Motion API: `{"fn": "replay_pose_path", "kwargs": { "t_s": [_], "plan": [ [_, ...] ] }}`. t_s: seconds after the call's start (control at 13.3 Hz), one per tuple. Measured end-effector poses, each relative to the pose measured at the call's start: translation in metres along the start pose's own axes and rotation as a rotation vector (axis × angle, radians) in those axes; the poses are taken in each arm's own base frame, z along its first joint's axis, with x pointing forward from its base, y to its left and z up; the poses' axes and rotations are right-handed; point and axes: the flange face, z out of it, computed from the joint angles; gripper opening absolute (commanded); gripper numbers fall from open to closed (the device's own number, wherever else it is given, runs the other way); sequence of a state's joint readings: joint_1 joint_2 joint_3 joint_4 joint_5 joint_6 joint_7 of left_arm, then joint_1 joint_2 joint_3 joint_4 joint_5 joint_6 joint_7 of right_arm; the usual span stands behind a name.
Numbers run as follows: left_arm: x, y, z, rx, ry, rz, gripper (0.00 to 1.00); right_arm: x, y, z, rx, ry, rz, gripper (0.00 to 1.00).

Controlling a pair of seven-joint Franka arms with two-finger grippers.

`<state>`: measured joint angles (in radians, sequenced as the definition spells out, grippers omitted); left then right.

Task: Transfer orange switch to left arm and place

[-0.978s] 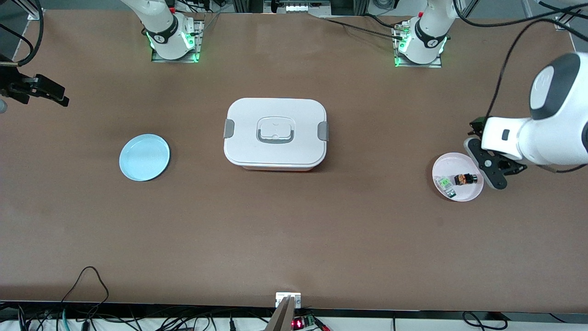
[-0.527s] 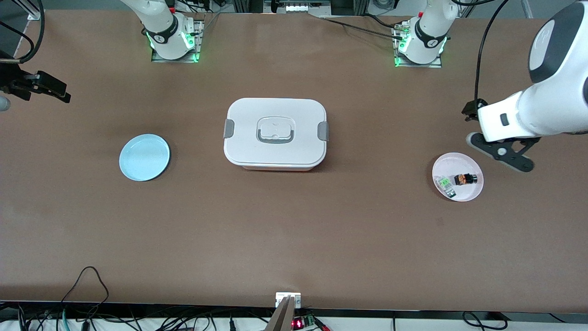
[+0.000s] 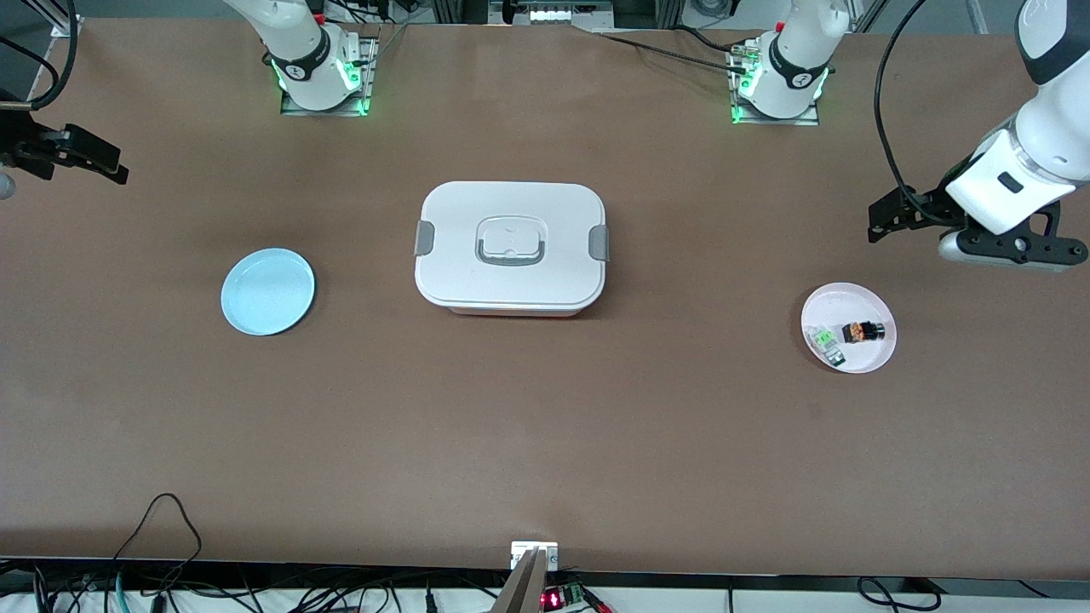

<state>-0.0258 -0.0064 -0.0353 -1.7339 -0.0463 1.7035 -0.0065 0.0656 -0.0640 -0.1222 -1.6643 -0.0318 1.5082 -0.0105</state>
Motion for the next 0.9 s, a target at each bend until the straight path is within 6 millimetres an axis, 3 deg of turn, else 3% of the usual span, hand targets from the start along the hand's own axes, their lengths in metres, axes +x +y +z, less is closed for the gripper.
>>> {"fn": "replay_pose_path", "kwargs": {
  "t_s": [0.9],
  "plan": [
    [-0.0018, 0.0066, -0.0012, -0.001, 0.014, 0.001, 1.00, -0.0002, -0.0010, 0.0000, 0.000, -0.001, -0.002, 1.00]
  ]
}}
